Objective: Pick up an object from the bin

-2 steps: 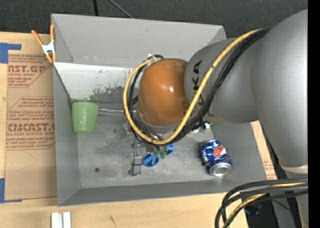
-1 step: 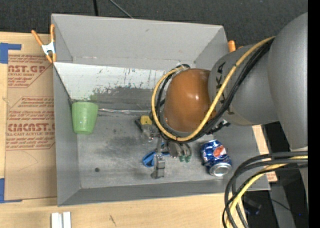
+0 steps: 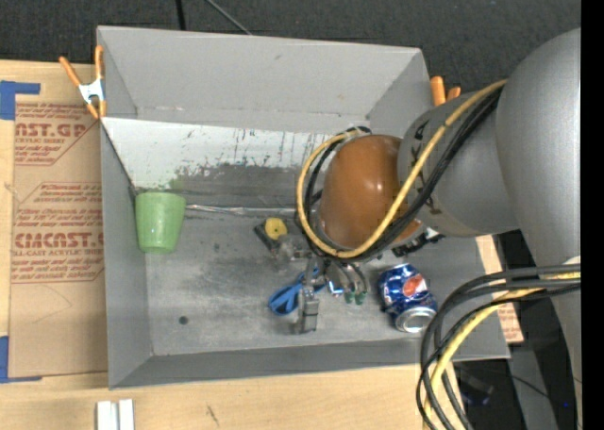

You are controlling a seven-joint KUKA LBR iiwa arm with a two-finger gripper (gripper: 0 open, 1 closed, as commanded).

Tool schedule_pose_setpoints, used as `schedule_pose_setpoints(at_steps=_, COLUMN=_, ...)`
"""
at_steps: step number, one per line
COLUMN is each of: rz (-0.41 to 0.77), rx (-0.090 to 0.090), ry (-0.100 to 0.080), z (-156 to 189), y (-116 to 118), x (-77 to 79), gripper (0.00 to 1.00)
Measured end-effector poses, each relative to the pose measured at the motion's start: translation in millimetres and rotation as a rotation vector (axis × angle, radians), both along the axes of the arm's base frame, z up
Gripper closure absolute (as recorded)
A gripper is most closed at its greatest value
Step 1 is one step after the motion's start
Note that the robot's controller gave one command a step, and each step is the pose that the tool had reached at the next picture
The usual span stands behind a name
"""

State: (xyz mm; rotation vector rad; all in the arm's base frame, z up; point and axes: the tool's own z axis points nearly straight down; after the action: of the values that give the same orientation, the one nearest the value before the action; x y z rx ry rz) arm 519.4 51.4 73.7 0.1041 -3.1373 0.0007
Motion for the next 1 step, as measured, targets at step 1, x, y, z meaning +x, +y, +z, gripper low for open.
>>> schedule_pose_setpoints(at_steps=1, rz=0.002, rx=0.002, ry=-0.002, z=1.7, y=1.8, x=0.1, gripper=1.00)
